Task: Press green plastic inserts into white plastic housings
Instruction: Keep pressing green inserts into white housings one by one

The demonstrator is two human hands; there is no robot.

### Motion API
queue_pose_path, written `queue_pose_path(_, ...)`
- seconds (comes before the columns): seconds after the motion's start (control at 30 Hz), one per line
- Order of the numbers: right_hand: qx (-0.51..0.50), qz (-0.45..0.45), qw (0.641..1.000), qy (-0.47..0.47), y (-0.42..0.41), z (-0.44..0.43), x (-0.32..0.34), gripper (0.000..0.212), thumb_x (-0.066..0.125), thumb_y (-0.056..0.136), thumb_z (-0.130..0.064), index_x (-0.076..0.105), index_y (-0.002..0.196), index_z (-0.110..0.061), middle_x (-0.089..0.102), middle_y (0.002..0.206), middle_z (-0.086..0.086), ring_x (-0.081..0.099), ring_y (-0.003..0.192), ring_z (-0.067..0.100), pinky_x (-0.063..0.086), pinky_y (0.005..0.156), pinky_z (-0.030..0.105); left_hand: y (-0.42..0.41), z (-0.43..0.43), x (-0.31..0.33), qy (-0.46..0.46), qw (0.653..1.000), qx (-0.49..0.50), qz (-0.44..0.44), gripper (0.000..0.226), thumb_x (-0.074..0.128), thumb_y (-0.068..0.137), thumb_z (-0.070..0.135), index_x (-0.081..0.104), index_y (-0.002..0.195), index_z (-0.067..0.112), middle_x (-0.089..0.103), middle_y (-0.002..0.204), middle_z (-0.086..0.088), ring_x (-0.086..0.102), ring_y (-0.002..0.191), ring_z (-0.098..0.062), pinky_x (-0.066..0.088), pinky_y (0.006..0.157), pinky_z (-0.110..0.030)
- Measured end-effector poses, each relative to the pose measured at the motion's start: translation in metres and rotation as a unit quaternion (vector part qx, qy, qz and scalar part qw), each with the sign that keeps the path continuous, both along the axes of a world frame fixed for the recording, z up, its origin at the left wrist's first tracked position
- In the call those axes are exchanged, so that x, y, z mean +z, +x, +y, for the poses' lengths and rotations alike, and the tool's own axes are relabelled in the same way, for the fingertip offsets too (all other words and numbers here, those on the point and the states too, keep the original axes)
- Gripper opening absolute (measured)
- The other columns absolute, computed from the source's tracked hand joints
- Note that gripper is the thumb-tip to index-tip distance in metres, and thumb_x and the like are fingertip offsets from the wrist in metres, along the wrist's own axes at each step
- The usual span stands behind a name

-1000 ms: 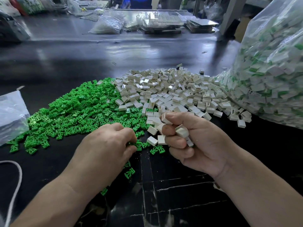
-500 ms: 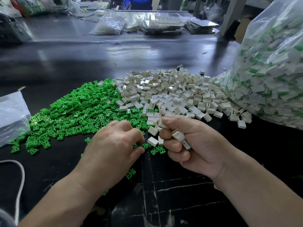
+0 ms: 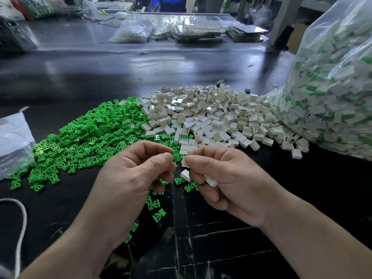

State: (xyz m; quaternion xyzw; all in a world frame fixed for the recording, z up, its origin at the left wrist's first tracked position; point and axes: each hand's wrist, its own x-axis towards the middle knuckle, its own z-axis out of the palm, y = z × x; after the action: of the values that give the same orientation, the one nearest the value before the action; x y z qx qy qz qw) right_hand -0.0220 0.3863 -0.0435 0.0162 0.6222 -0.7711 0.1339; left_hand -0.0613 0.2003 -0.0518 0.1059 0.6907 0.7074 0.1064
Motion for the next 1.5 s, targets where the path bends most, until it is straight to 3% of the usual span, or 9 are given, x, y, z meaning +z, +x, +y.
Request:
queue_pose_path(0.27, 0.000, 0.058, 0.995, 0.076, 0.002, -0.001, -0.001, 0.016, 0.064, 0.098, -0.025, 0.067, 0.085, -0.015, 0.054, 0.063, -0.002, 0.041, 0.041, 0.010, 0.031, 0.037, 0.019, 0.007, 0.005, 0.003, -0.022, 0.999, -0.004, 0.039, 0.012, 0.067, 0.076, 0.030, 0.073, 0.086, 0.025, 0.072, 0.075, -0.003, 0.066, 0.064, -0.013, 0.051, 0.054, -0.020)
queue_pose_path(0.4, -0.012, 0.064, 0.995, 0.074, 0.002, -0.001, -0.001, 0.016, 0.065, 0.095, -0.029, 0.067, 0.084, -0.018, 0.054, 0.064, -0.002, 0.041, 0.041, 0.011, 0.031, 0.037, 0.020, 0.010, 0.006, 0.007, -0.024, 0.998, 0.016, 0.056, 0.017, 0.078, 0.076, 0.037, 0.073, 0.088, 0.027, 0.072, 0.076, -0.002, 0.067, 0.065, -0.014, 0.052, 0.055, -0.021)
queue_pose_path(0.47, -0.018, 0.063, 0.995, 0.080, 0.001, 0.000, -0.002, 0.016, 0.065, 0.092, -0.032, 0.067, 0.084, -0.018, 0.054, 0.064, -0.001, 0.041, 0.041, 0.011, 0.031, 0.037, 0.020, 0.011, 0.006, 0.008, -0.022, 0.998, 0.022, 0.059, 0.022, 0.073, 0.071, 0.042, 0.073, 0.088, 0.027, 0.073, 0.076, -0.002, 0.068, 0.065, -0.013, 0.052, 0.056, -0.020)
queue_pose_path(0.97, -0.003, 0.080, 0.994, 0.070, 0.001, 0.001, -0.004, 0.016, 0.065, 0.091, -0.034, 0.069, 0.086, -0.019, 0.054, 0.065, -0.001, 0.042, 0.042, 0.010, 0.032, 0.037, 0.020, 0.014, 0.007, 0.008, -0.037, 0.994, 0.017, 0.099, 0.014, 0.072, 0.075, 0.036, 0.072, 0.086, 0.028, 0.071, 0.072, -0.003, 0.066, 0.063, -0.013, 0.052, 0.057, -0.019)
queue_pose_path(1.13, 0.003, 0.068, 0.997, 0.022, 0.001, 0.000, -0.002, 0.019, 0.064, 0.091, -0.034, 0.069, 0.088, -0.016, 0.054, 0.065, 0.000, 0.042, 0.041, 0.010, 0.031, 0.036, 0.018, 0.013, 0.009, 0.010, 0.109, 0.992, -0.050, -0.046, 0.025, 0.069, 0.074, 0.037, 0.073, 0.089, 0.017, 0.067, 0.071, -0.013, 0.063, 0.058, -0.022, 0.050, 0.048, -0.027)
queue_pose_path(1.3, 0.041, 0.030, 0.998, -0.046, 0.004, -0.004, -0.001, 0.046, 0.062, 0.092, -0.035, 0.056, 0.112, 0.007, 0.057, 0.063, 0.000, 0.042, 0.042, 0.010, 0.027, 0.034, 0.018, 0.015, 0.013, 0.010, 0.258, 0.937, -0.168, -0.164, 0.036, 0.067, 0.090, 0.032, 0.066, 0.115, 0.006, 0.068, 0.075, -0.016, 0.067, 0.059, -0.022, 0.053, 0.047, -0.026)
queue_pose_path(1.5, 0.054, -0.004, 0.997, -0.049, 0.003, -0.001, 0.002, 0.053, 0.066, 0.087, -0.034, 0.056, 0.122, 0.005, 0.053, 0.061, -0.001, 0.041, 0.039, 0.007, 0.025, 0.033, 0.019, 0.013, 0.014, 0.007, 0.280, 0.923, -0.170, -0.201, 0.045, 0.085, 0.069, 0.034, 0.073, 0.104, 0.008, 0.071, 0.073, -0.017, 0.070, 0.057, -0.022, 0.055, 0.047, -0.027)
